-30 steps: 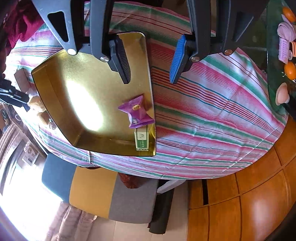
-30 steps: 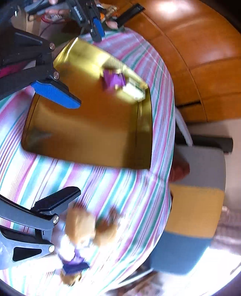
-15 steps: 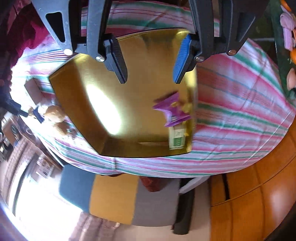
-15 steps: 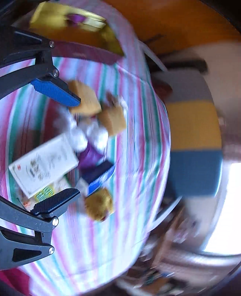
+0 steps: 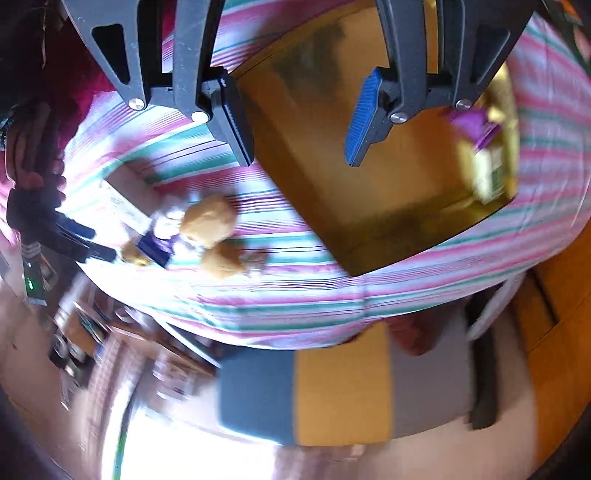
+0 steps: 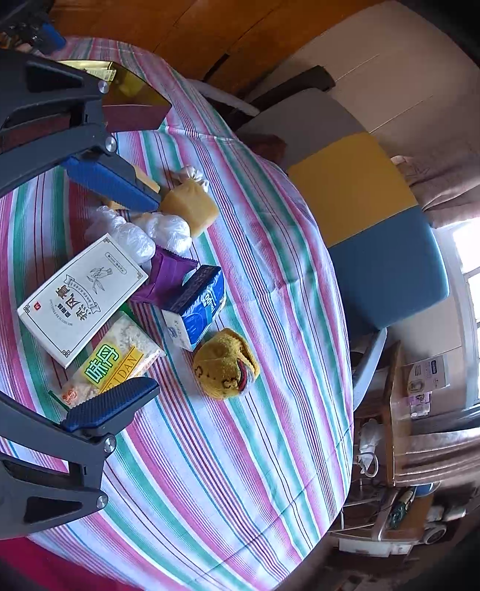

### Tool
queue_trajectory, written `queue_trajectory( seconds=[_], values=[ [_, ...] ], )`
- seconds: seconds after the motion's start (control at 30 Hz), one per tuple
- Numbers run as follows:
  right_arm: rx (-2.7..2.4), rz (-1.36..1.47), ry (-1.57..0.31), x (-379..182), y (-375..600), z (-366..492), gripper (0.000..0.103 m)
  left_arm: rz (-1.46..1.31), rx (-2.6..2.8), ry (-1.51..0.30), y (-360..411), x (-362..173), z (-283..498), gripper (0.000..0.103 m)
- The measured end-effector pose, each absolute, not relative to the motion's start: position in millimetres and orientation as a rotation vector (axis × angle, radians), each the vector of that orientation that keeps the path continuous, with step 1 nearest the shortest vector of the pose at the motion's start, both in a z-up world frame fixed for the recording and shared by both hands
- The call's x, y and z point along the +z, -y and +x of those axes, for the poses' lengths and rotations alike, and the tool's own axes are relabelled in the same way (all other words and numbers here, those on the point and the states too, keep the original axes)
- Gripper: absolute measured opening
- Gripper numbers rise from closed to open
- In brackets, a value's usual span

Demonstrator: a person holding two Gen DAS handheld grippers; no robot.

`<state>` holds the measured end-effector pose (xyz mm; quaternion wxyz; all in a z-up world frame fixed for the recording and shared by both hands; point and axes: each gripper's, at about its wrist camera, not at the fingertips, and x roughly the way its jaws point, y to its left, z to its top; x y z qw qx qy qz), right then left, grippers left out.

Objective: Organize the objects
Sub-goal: 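Move the left tool to the yellow sponge and grasp it, then carry the yellow sponge with the left tool into the gold tray and release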

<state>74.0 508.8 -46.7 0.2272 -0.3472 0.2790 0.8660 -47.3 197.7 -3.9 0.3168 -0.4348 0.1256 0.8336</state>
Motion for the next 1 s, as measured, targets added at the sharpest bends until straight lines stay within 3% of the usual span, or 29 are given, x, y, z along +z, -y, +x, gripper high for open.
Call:
queue_trajectory(
  seconds=[0.13, 0.2, 0.33, 0.37, 0.4, 0.67, 0.73, 0.77, 0.8, 1.0],
  values=[
    [2.407, -0.941, -0.784, -45, -508, 75, 0.092, -1.229, 2.008, -0.267, -248, -13, -59, 0.053],
    [2.412, -0.930, -0.800, -44, -510, 77, 0.092, -1.293, 1.947, -0.231, -273, -22, -68, 0.065],
    [2.428, -0.902, -0.846, -43, -514, 80, 0.093, -1.447, 1.887, -0.135, -321, -46, -94, 0.075],
    [2.431, -0.895, -0.858, -43, -515, 81, 0.094, -1.490, 1.894, -0.123, -329, -53, -101, 0.084],
    [2.432, -0.892, -0.869, -43, -516, 81, 0.094, -1.532, 1.888, -0.112, -336, -61, -108, 0.086],
    [2.442, -0.868, -0.946, -44, -524, 84, 0.095, -1.776, 1.814, 0.093, -363, -118, -144, 0.087],
    [2.444, -0.897, -0.939, -47, -523, 79, 0.095, -1.787, 1.841, 0.120, -365, -125, -147, 0.080],
    [2.445, -0.915, -0.930, -48, -522, 77, 0.095, -1.770, 1.868, 0.105, -364, -123, -146, 0.071],
    [2.450, -0.931, -0.922, -49, -521, 75, 0.095, -1.744, 1.872, 0.089, -364, -119, -143, 0.070],
    [2.413, -1.065, -0.889, -64, -518, 63, 0.094, -1.577, 1.896, 0.046, -341, -87, -118, 0.068]
  ],
)
